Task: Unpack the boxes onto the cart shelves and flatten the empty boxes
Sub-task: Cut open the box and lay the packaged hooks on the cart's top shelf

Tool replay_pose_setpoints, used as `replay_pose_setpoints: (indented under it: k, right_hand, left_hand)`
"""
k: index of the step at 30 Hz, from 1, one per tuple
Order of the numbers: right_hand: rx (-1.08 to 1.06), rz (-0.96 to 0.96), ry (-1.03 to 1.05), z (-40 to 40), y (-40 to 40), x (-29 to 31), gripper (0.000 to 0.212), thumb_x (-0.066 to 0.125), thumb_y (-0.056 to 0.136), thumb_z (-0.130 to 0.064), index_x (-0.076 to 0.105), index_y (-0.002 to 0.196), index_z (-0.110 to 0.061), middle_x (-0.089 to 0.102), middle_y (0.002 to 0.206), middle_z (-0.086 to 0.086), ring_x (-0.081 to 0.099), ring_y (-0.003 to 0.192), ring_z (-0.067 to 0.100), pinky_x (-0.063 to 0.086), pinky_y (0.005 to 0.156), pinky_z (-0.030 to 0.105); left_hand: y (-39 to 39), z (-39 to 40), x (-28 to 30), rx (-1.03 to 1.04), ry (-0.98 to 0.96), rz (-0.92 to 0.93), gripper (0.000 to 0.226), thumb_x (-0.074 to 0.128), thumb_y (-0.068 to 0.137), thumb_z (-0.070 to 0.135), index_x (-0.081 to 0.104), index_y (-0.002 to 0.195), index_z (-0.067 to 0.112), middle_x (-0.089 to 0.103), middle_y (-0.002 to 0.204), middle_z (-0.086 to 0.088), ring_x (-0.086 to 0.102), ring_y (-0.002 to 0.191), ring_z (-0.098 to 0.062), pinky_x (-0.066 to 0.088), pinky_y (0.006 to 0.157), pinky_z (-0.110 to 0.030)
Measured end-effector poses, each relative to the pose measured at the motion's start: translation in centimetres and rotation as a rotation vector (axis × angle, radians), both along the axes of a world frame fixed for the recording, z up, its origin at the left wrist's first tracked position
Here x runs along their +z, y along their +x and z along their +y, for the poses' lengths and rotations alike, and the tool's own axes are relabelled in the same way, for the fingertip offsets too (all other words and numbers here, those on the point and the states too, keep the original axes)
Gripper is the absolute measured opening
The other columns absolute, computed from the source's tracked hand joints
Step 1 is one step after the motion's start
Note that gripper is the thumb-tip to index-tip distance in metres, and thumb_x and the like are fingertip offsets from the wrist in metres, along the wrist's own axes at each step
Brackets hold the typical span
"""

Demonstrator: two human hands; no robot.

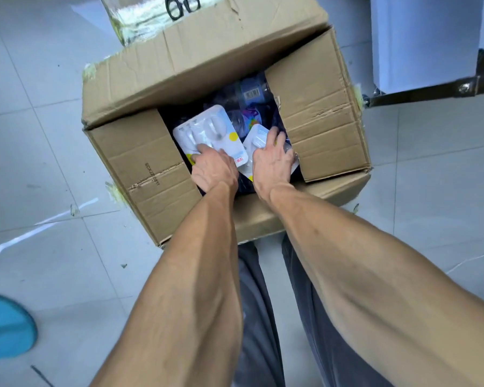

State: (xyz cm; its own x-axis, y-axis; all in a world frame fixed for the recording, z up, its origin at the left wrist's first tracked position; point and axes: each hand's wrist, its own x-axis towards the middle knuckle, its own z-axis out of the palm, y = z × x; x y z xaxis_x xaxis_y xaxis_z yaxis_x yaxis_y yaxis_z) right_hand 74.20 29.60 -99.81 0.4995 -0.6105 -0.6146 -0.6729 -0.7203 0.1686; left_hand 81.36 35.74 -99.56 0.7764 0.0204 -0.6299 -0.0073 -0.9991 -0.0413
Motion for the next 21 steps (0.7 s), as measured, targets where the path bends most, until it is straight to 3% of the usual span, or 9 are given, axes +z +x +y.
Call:
replay_pose_setpoints:
  k: [3, 7, 13, 18, 21]
  right_hand:
    - [-0.017, -0.036, -0.001, 0.1, -0.3, 0.2, 0.023, 0.056, 0.087, -0.013, 0.069, 0.105, -0.019, 0.026, 0.153, 0.015, 0.033, 0.134, 0.030, 0.043, 0.087, 0.037]
    - [-0.044, -0.115, 0.022, -0.4, -0.5, 0.6, 0.027, 0.046, 0.093, -0.010, 0.062, 0.114, -0.007, 0.043, 0.131, 0.012, 0.046, 0.118, 0.027, 0.045, 0.073, 0.034]
    - [-0.207, -0.141, 0.118, -0.9, -0.1, 2.7, 0.027, 0.038, 0.097, -0.006, 0.049, 0.121, -0.002, 0.052, 0.121, 0.016, 0.065, 0.101, 0.032, 0.050, 0.080, 0.039]
    - [-0.387, -0.192, 0.191, -0.8, 0.7, 8.5, 0.034, 0.050, 0.094, -0.012, 0.050, 0.126, 0.001, 0.055, 0.121, 0.017, 0.064, 0.103, 0.032, 0.048, 0.079, 0.034]
    - [-0.547, -0.241, 0.178, -1.3, 0.5, 15.4, 0.032, 0.050, 0.093, -0.011, 0.052, 0.123, 0.001, 0.059, 0.121, 0.018, 0.063, 0.106, 0.033, 0.049, 0.082, 0.035]
  left_hand:
    - [-0.4, 0.3, 0.1, -0.007, -0.014, 0.013, 0.036, 0.043, 0.099, 0.033, 0.048, 0.125, 0.008, 0.057, 0.123, -0.017, 0.060, 0.108, -0.035, 0.045, 0.084, -0.037]
    - [-0.6, 0.7, 0.7, 0.007, -0.006, 0.027, 0.033, 0.044, 0.096, 0.029, 0.054, 0.118, 0.007, 0.061, 0.120, -0.017, 0.060, 0.108, -0.035, 0.044, 0.086, -0.037]
    - [-0.1, 1.2, 3.5, 0.003, 0.013, 0.028, 0.027, 0.046, 0.094, 0.021, 0.060, 0.112, 0.005, 0.065, 0.115, -0.017, 0.062, 0.108, -0.036, 0.047, 0.086, -0.037]
    - [1.7, 0.3, 10.7, -0.004, -0.013, 0.036, 0.024, 0.049, 0.092, 0.022, 0.065, 0.097, 0.005, 0.068, 0.104, -0.017, 0.065, 0.097, -0.034, 0.043, 0.071, -0.031]
    - [2.7, -0.4, 18.8, -0.018, -0.058, 0.051, 0.020, 0.051, 0.091, 0.026, 0.062, 0.088, 0.010, 0.068, 0.103, -0.016, 0.064, 0.092, -0.031, 0.037, 0.068, -0.027]
